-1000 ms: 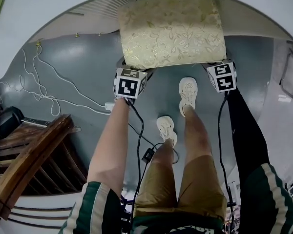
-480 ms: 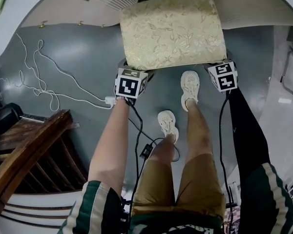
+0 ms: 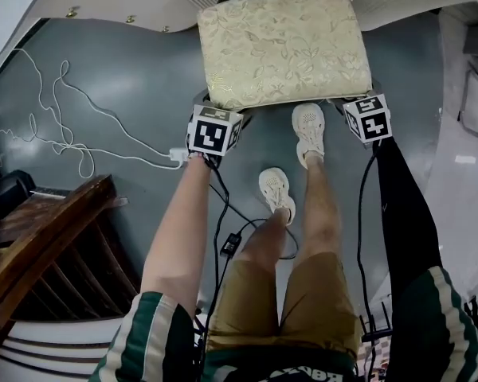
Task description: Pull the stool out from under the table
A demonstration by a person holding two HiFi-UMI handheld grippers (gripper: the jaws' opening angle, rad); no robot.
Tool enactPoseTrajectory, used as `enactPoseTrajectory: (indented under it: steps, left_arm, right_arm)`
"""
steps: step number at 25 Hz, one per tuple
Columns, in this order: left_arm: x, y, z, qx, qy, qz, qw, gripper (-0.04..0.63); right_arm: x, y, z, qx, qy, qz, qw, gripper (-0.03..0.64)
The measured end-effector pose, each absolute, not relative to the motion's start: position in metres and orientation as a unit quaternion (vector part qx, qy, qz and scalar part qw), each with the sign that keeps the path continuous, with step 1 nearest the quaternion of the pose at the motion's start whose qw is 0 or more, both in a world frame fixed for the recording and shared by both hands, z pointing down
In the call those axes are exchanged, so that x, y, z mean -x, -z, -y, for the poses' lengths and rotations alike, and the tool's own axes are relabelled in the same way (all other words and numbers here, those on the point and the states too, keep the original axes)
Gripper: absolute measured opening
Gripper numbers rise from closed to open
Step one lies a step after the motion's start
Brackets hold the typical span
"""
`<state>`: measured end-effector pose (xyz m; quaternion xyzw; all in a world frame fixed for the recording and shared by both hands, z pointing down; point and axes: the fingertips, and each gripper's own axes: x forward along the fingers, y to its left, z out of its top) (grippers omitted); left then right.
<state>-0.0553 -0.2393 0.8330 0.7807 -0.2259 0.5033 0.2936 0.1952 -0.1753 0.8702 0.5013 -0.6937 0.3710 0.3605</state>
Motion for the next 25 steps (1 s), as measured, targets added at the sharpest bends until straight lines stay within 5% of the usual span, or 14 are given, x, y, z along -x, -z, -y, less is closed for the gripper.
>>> enactPoseTrajectory:
  steps: [25]
  left_arm:
    - [0.062,-0.824,0.245,-0.773,-0.532,0.189,0.289,0.451]
  right_arm:
    - [-0.182,-0.87,0.161,-0.49,-0.425,0.676,0.349,0.426]
